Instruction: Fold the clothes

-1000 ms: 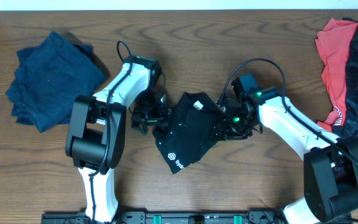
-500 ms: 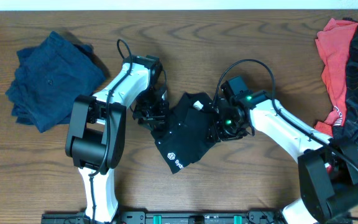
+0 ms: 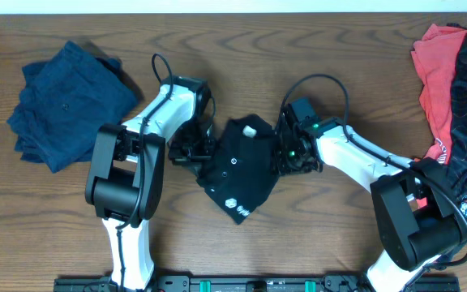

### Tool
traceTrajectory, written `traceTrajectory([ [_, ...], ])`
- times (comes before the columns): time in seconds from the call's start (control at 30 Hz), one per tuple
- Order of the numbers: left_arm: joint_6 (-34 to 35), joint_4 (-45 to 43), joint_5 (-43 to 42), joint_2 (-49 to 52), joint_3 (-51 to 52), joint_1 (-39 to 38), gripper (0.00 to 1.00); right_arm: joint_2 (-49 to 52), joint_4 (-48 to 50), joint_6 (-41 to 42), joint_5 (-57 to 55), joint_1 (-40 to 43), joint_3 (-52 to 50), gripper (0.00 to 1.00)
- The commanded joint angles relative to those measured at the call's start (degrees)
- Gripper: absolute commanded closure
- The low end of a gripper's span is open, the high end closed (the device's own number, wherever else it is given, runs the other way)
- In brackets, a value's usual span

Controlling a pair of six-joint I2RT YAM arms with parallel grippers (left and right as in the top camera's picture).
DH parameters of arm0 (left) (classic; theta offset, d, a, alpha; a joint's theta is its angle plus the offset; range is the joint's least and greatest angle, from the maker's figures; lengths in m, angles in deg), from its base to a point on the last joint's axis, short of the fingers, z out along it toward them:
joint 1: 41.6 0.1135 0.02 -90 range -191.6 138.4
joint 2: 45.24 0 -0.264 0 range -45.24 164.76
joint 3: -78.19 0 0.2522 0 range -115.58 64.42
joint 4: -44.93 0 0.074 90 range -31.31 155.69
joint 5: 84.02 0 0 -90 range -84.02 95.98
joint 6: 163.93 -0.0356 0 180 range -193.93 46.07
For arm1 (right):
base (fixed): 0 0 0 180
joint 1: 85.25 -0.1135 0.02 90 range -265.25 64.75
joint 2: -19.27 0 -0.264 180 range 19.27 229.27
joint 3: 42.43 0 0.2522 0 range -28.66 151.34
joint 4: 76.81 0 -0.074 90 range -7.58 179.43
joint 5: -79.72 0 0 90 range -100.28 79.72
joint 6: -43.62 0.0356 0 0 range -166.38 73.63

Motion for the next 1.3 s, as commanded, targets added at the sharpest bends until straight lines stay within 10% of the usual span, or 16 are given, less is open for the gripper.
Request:
traceTrajectory([
  [0.0,1.9,-0.9,1.8,0.5,2.6,-0.1,0.94,3.7,3.7,0.9,-13.7,2.3,-1.0,0.60],
  [0.6,2.3,-8.9,-8.2,-11.1,4.2,0.0,0.94,3.7,8.5,-2.4,-16.0,6.0,-0.6,0.59],
  [0.77,2.6,-8.4,-12.1,-14.6,4.2,-0.2,0.20,3.7,8.5,-2.8,-16.0,6.1,-0.6,0.59],
  [1.27,3.3,-19.9,-16.2,-14.5,13.8,-4.3,0.44,3.7,7.6,-3.3,-16.0,6.1,-0.6,0.58],
])
